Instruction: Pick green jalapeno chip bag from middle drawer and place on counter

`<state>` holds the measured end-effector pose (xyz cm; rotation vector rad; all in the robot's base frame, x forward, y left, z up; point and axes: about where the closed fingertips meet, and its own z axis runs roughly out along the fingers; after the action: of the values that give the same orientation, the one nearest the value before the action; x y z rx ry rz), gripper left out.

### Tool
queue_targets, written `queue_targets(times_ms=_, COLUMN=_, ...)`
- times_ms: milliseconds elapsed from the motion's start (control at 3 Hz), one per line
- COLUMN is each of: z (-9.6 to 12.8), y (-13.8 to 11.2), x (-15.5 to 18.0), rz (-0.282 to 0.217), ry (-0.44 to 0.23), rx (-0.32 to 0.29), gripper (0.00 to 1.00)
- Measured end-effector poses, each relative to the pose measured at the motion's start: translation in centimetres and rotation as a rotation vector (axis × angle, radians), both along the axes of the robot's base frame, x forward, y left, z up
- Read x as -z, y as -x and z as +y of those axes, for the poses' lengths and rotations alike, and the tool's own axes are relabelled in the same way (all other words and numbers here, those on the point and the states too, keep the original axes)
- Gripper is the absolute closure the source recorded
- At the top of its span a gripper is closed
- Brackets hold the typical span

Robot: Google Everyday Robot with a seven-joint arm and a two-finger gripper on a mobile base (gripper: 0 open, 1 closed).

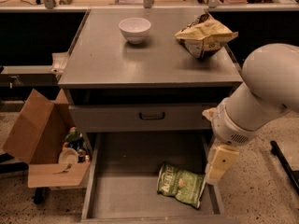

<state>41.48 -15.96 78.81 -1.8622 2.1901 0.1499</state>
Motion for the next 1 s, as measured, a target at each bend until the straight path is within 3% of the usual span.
queue_targets(times_ms=333, z=0.0, y=0.0, x=0.0, rz=0.0, ry=0.0, rx=0.0, gripper=0.0)
queue_targets(times_ms=1000, z=0.8, y=-0.8, x=15.3, rz=0.071, ry=-0.036, rx=-0.005, gripper=0.0)
